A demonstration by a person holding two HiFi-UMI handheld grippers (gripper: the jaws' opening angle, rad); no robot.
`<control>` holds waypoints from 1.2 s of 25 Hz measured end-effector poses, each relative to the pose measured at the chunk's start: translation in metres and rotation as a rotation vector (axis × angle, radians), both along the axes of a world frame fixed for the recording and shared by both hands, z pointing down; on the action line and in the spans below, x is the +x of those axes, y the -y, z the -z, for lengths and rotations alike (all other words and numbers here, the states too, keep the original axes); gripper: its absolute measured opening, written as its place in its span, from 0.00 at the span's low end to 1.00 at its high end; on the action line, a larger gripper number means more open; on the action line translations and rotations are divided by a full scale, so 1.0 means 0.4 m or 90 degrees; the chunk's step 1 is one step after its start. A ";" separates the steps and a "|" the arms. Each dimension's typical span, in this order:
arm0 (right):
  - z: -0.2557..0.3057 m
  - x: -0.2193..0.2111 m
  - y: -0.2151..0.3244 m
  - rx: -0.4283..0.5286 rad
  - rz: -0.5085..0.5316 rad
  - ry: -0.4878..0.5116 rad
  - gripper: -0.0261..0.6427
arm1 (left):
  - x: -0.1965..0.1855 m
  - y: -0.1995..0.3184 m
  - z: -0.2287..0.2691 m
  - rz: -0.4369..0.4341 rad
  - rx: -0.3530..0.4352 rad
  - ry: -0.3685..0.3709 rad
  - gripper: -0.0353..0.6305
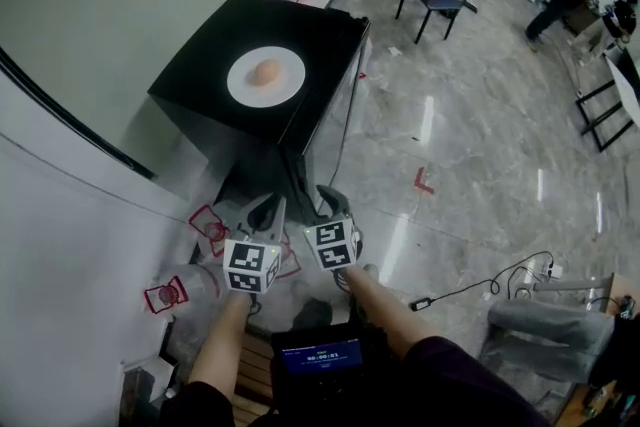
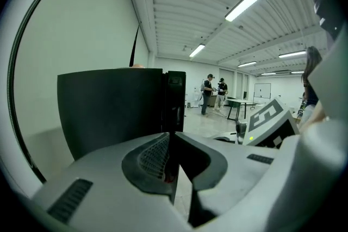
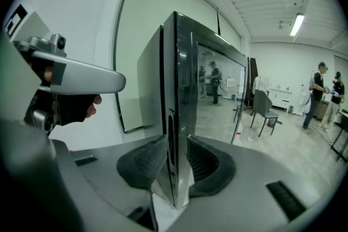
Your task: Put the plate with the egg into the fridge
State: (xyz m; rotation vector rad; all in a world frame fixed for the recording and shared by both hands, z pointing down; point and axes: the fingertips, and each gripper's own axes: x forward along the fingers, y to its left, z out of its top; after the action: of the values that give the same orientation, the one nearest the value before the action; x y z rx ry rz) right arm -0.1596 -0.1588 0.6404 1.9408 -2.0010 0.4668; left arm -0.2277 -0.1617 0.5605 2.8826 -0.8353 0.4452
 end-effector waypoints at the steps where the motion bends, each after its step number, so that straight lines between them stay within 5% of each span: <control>1: -0.009 0.004 0.008 -0.004 -0.017 0.001 0.18 | 0.003 0.003 -0.004 -0.009 -0.002 0.002 0.07; 14: -0.064 0.028 0.071 -0.021 -0.129 -0.047 0.18 | -0.027 0.067 -0.022 -0.037 -0.008 0.004 0.07; 30: -0.063 0.029 0.061 -0.008 -0.123 -0.009 0.16 | -0.031 0.062 -0.040 -0.037 -0.017 0.006 0.07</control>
State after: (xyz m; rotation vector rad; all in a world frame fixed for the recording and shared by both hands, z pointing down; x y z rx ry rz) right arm -0.1481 -0.1831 0.6657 2.1344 -1.8051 0.5084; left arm -0.2403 -0.1867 0.5767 2.8891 -0.7417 0.4726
